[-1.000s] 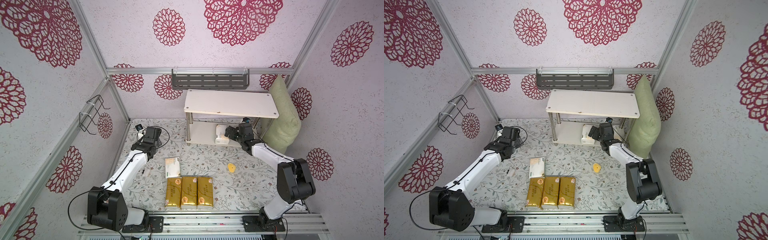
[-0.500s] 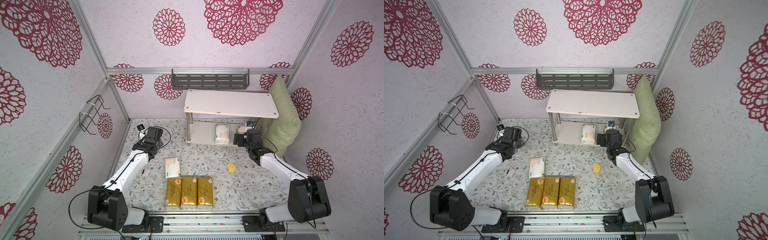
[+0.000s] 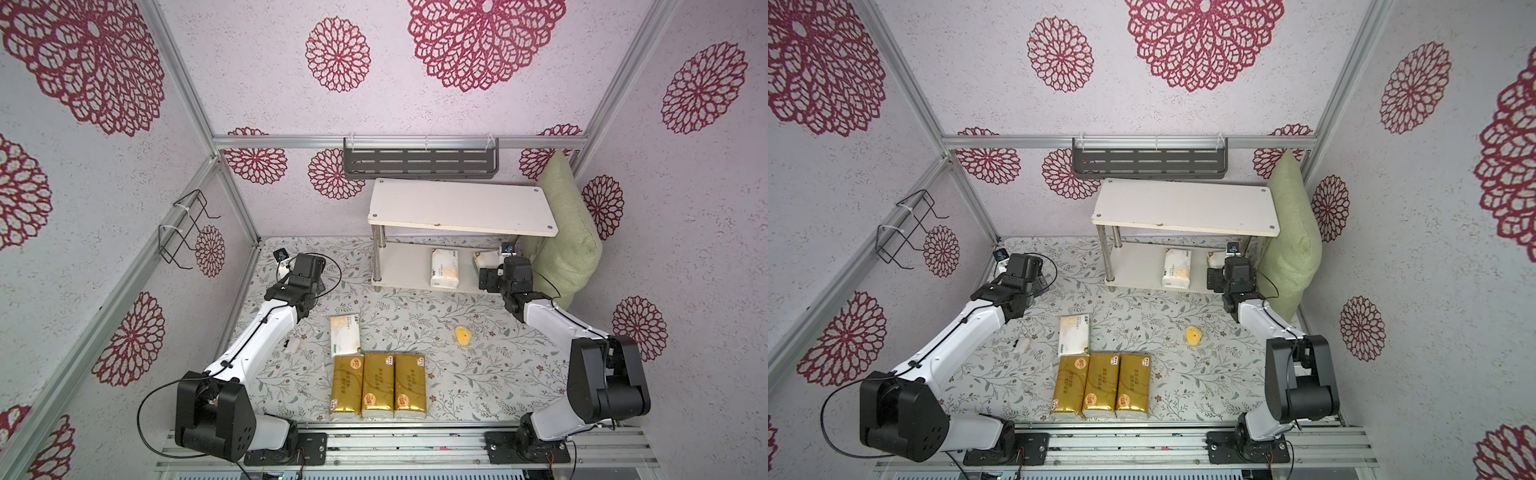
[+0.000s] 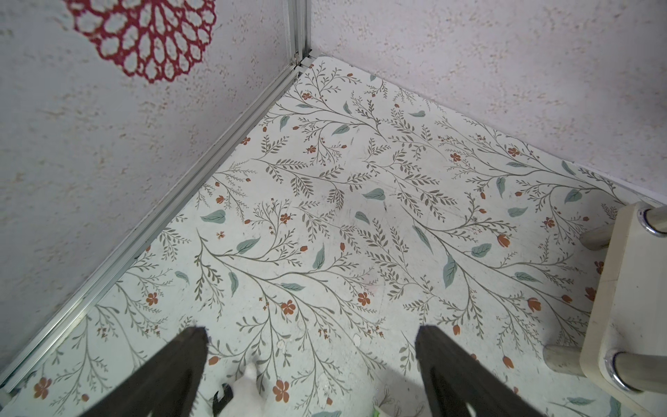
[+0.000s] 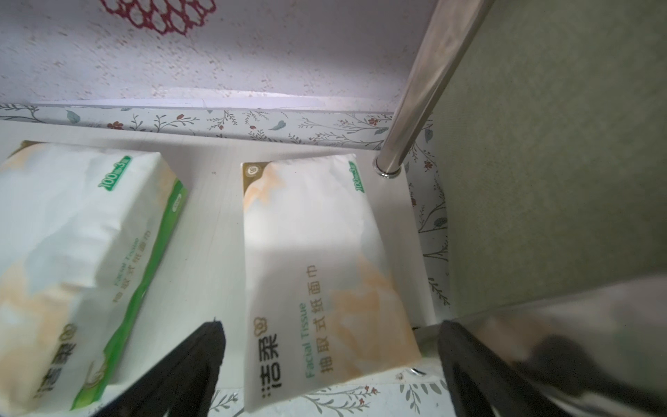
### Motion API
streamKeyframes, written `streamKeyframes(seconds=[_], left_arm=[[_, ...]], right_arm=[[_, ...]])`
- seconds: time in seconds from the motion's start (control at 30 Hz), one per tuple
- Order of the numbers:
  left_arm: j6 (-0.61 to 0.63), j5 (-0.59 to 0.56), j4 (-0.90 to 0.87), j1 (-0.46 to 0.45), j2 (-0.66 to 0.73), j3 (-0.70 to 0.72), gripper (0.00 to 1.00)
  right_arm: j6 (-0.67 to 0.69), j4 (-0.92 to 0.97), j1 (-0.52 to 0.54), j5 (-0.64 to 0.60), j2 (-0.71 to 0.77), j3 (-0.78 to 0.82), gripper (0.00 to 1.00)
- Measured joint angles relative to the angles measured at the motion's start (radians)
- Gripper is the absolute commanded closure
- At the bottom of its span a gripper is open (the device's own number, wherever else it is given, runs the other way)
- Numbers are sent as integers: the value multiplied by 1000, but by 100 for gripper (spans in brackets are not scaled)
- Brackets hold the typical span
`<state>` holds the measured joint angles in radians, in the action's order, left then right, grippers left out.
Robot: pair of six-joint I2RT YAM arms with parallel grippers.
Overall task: Place the tissue boxes on the shelf by color
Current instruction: Adjust the box of tissues on the shelf.
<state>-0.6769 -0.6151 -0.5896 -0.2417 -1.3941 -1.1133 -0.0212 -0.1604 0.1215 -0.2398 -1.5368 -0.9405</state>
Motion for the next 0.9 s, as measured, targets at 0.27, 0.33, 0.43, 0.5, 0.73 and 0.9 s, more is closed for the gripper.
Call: streamKeyframes(seconds=[0.27,0.33,0.43,0.5,0.73,0.9], left_arm=[[0,0,0,0,0,0,3],[0,0,0,0,0,0,3],[0,-2,-1,0,0,0,3],[0,-2,-1,0,0,0,3],[0,-3,-1,0,0,0,3],[0,-3,-1,0,0,0,3]], right_arm=[[-5,-53,-25,16,-52,0,1],[-6,-71,-30,22,-61,2,1],[-14,-112,-32,31,-64,14,1],[-23,-135,-33,37,-64,24,1],[-62,-175,-38,72,-94,40,1],[-90,-181,-38,80,-105,40,3]])
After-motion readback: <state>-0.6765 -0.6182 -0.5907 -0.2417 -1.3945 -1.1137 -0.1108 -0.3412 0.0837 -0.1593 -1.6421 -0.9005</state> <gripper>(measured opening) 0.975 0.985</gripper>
